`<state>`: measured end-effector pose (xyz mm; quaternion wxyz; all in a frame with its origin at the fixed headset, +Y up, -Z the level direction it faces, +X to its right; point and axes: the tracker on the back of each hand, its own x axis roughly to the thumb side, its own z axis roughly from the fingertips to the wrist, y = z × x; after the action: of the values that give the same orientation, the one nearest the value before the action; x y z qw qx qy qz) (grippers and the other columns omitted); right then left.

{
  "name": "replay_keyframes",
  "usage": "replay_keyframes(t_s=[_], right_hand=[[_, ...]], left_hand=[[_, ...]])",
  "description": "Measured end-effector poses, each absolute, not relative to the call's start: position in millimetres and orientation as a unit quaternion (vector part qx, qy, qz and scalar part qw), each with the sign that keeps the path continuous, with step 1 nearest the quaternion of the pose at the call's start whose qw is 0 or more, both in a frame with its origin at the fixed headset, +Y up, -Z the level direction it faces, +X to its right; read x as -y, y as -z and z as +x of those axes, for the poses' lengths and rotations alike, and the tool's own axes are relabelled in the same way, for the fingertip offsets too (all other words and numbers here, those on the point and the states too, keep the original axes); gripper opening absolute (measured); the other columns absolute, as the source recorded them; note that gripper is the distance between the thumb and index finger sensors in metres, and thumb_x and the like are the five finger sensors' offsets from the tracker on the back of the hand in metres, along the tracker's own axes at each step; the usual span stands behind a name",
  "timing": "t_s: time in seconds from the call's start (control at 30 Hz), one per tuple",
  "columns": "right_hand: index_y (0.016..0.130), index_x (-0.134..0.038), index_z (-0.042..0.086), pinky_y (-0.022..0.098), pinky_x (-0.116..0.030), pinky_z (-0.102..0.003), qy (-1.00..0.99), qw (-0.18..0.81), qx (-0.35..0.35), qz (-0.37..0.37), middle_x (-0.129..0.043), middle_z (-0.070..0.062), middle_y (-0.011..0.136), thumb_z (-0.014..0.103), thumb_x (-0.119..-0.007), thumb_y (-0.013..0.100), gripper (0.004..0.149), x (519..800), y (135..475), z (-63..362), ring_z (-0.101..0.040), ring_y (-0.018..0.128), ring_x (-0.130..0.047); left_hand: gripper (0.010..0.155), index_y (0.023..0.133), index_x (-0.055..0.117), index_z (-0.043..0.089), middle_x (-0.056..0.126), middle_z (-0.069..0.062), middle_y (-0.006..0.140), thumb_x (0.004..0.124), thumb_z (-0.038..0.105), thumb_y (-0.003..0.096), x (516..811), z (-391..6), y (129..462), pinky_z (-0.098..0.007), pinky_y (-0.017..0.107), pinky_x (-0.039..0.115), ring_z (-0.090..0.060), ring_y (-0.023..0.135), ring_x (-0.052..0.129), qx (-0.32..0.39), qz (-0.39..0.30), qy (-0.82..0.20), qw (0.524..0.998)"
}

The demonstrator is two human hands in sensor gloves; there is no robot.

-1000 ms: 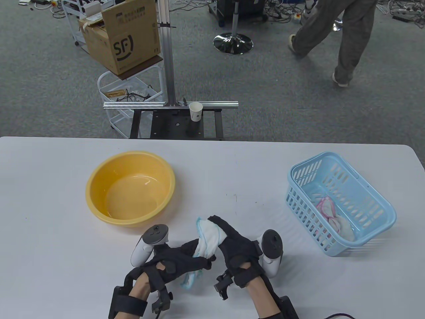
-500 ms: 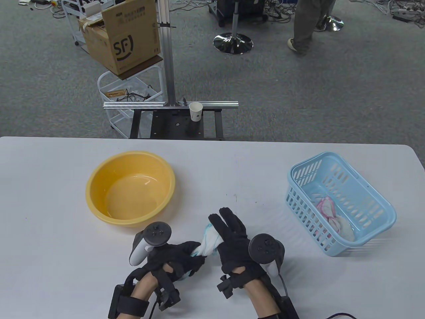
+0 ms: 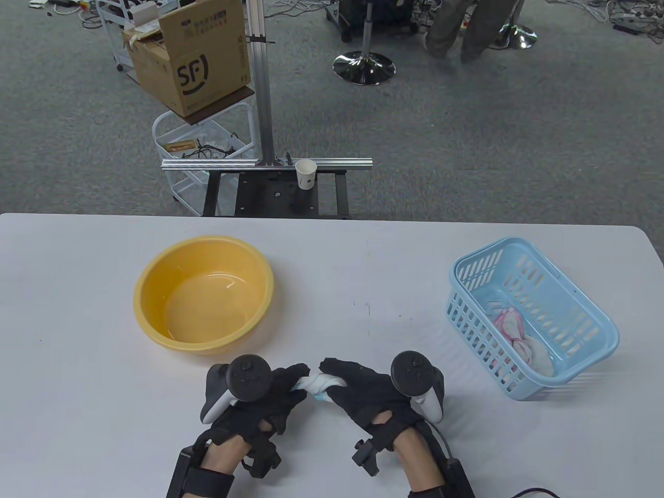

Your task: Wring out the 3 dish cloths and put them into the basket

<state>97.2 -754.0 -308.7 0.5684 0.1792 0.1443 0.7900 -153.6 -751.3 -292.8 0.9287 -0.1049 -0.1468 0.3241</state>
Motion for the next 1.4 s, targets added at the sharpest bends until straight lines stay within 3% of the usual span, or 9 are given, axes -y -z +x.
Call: replay_keyframes(t_s=[0.13, 0.23, 0.47, 0.6, 0.83, 1.0, 1.13, 1.23, 1.4], right_hand=[[0.095, -0.076, 0.008, 0.056, -0.072, -0.063, -0.767, 0.608, -0.137, 0.156, -0.092, -0.020, 0.080, 0.057, -0.084, 0.050, 0.067, 758.2, 311.7, 102.8, -0.044, 0.070, -0.091], [0.091, -0.080, 0.006, 0.047, -0.079, -0.060, -0.766, 0.620, -0.112, 0.129, -0.100, -0.015, 0.064, 0.061, -0.080, 0.049, 0.069, 760.4, 312.8, 105.3, -0.037, 0.055, -0.099], [0.084, -0.085, 0.001, 0.033, -0.086, -0.054, -0.738, 0.661, -0.125, 0.049, -0.107, -0.008, 0.039, 0.059, -0.078, 0.049, 0.068, 772.5, 311.8, 108.6, -0.029, 0.031, -0.106], [0.083, -0.085, 0.000, 0.030, -0.087, -0.053, -0.727, 0.672, -0.142, 0.023, -0.108, -0.006, 0.034, 0.060, -0.077, 0.050, 0.069, 778.0, 311.8, 110.8, -0.027, 0.027, -0.106], [0.089, -0.079, 0.000, 0.038, -0.084, -0.056, -0.682, 0.723, -0.109, 0.020, -0.106, -0.009, 0.045, 0.066, -0.069, 0.050, 0.077, 775.9, 312.1, 117.1, -0.031, 0.038, -0.104], [0.094, -0.073, 0.002, 0.048, -0.077, -0.061, -0.731, 0.679, -0.022, 0.069, -0.102, -0.016, 0.061, 0.056, -0.074, 0.053, 0.067, 766.5, 311.6, 116.4, -0.040, 0.055, -0.098], [0.102, -0.059, 0.011, 0.061, -0.063, -0.068, -0.837, 0.509, 0.096, 0.178, -0.083, -0.020, 0.091, 0.050, -0.077, 0.052, 0.066, 747.6, 302.0, 99.7, -0.048, 0.082, -0.080], [0.108, -0.040, 0.018, 0.066, -0.052, -0.071, -0.881, 0.379, 0.138, 0.246, -0.056, -0.019, 0.108, 0.048, -0.078, 0.052, 0.074, 738.9, 293.4, 86.3, -0.050, 0.095, -0.061], [0.104, -0.007, 0.027, 0.070, -0.037, -0.072, -0.914, 0.195, 0.183, 0.305, -0.014, -0.010, 0.115, 0.053, -0.077, 0.052, 0.090, 731.3, 281.8, 67.0, -0.049, 0.105, -0.030]], left_hand=[[0.061, 0.101, 0.072, 0.022, 0.090, 0.003, 0.078, 0.089, 0.036, 0.0437, 744.7, -149.0, 288.6, -0.050, 0.056, 0.076, -0.024, 0.056, 0.097, 0.165, -0.067, -0.305, 0.935], [0.063, 0.101, 0.072, 0.022, 0.091, 0.003, 0.077, 0.090, 0.037, 0.0428, 735.8, -141.9, 282.2, -0.050, 0.056, 0.076, -0.024, 0.055, 0.097, 0.185, -0.027, -0.273, 0.944], [0.063, 0.099, 0.075, 0.023, 0.093, 0.004, 0.073, 0.091, 0.043, 0.0407, 712.0, -119.7, 260.9, -0.049, 0.054, 0.078, -0.022, 0.052, 0.099, 0.230, 0.101, -0.125, 0.960], [0.061, 0.098, 0.076, 0.026, 0.094, 0.005, 0.069, 0.088, 0.044, 0.0410, 706.6, -112.4, 255.4, -0.048, 0.051, 0.080, -0.021, 0.047, 0.099, 0.241, 0.110, -0.105, 0.959], [0.058, 0.094, 0.082, 0.024, 0.098, 0.005, 0.056, 0.083, 0.047, 0.0410, 707.7, -134.3, 267.0, -0.046, 0.041, 0.084, -0.017, 0.032, 0.099, 0.186, 0.082, -0.215, 0.955], [0.058, 0.091, 0.084, 0.019, 0.100, 0.005, 0.047, 0.083, 0.049, 0.0425, 718.4, -158.4, 279.7, -0.044, 0.033, 0.086, -0.014, 0.022, 0.098, 0.131, 0.027, -0.372, 0.919], [0.058, 0.087, 0.087, 0.013, 0.100, 0.007, 0.038, 0.084, 0.053, 0.0449, 731.1, -175.1, 287.4, -0.042, 0.025, 0.087, -0.012, 0.013, 0.096, 0.089, -0.021, -0.503, 0.860], [0.058, 0.084, 0.089, 0.012, 0.100, 0.008, 0.035, 0.082, 0.055, 0.0461, 737.5, -180.7, 290.4, -0.041, 0.022, 0.087, -0.011, 0.009, 0.095, 0.072, -0.050, -0.574, 0.814], [0.059, 0.082, 0.089, 0.011, 0.100, 0.009, 0.033, 0.078, 0.058, 0.0485, 752.9, -178.4, 292.9, -0.040, 0.020, 0.087, -0.010, 0.007, 0.094, 0.071, -0.150, -0.735, 0.658]])
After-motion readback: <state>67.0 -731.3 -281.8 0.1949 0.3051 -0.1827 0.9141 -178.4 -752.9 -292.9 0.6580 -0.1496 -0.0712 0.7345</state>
